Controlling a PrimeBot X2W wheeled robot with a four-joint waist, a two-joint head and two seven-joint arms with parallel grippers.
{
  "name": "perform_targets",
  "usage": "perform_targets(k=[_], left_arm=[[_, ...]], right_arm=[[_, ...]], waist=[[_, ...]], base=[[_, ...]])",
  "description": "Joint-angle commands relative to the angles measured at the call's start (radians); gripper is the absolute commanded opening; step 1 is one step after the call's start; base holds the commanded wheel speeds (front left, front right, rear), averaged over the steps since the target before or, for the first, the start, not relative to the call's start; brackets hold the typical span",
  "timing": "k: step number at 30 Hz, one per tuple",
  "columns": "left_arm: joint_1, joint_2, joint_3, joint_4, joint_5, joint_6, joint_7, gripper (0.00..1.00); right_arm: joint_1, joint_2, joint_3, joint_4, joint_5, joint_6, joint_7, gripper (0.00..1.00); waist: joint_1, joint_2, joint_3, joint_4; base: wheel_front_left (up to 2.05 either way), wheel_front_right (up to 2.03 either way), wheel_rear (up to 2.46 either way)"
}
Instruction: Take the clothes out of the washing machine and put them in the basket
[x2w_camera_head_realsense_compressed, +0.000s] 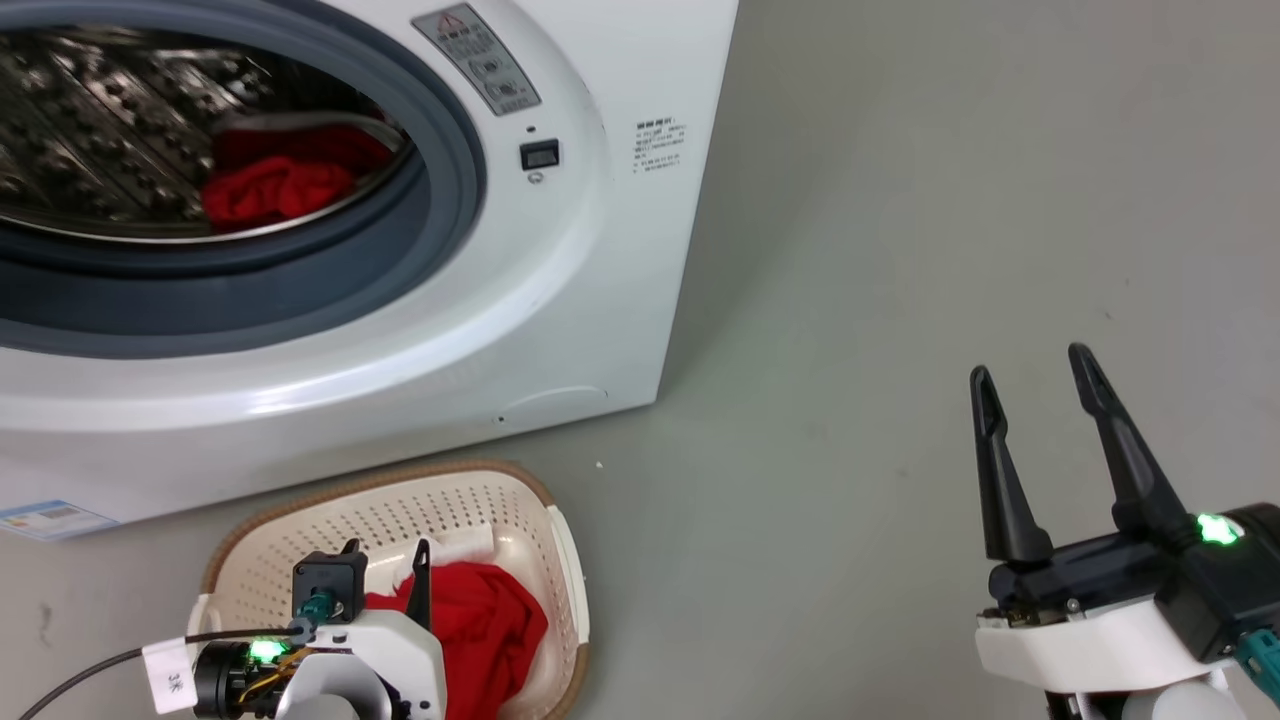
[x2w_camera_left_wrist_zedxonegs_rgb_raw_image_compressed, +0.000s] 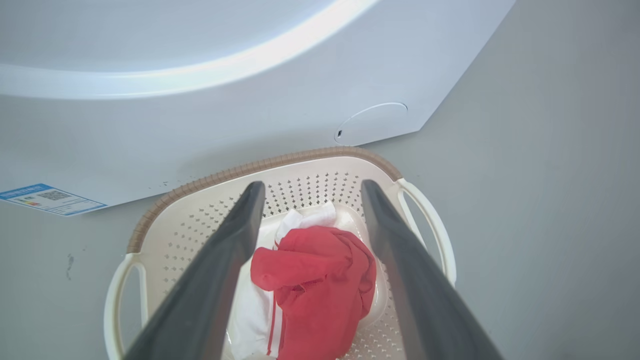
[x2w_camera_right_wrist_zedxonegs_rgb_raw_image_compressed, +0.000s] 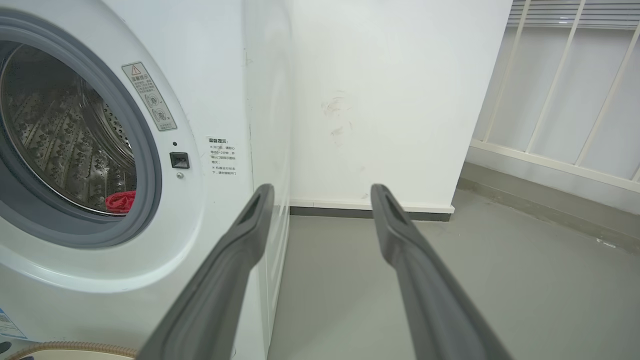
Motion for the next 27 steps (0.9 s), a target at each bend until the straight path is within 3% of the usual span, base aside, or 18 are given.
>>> perform_targets(k=[1,9,16,27], left_arm=[[0.023,-0.004,0.008,-0.027,0.009,0.007,-0.002,1.0],[0.106,-0.015,0.084,-0.252,0.049,0.025,-0.002,1.0],[0.041,0.016,0.153,-0.37,0.072,0.01,-0.002,1.0],[-0.251,0.134,0.192,-0.274,0.096,-0.025,0.026,1.0]], right_arm=[[0.014,0.0,-0.001,0.003,-0.005,0.0,-0.002,1.0],[0.054,0.0,-0.002,0.005,-0.012,0.0,-0.002,1.0],[0.04,0.0,0.008,0.0,-0.004,0.0,-0.002,1.0],[-0.021,0.0,0.022,-0.019,0.027,0.0,-0.002,1.0]], waist=[[0.0,0.0,-0.038,0.017],[0.0,0.0,-0.09,0.024],[0.0,0.0,-0.078,0.01],[0.0,0.0,0.029,-0.044]], base=[[0.0,0.0,0.0],[0.0,0.0,0.0],[0.0,0.0,0.0],[0.0,0.0,0.0]])
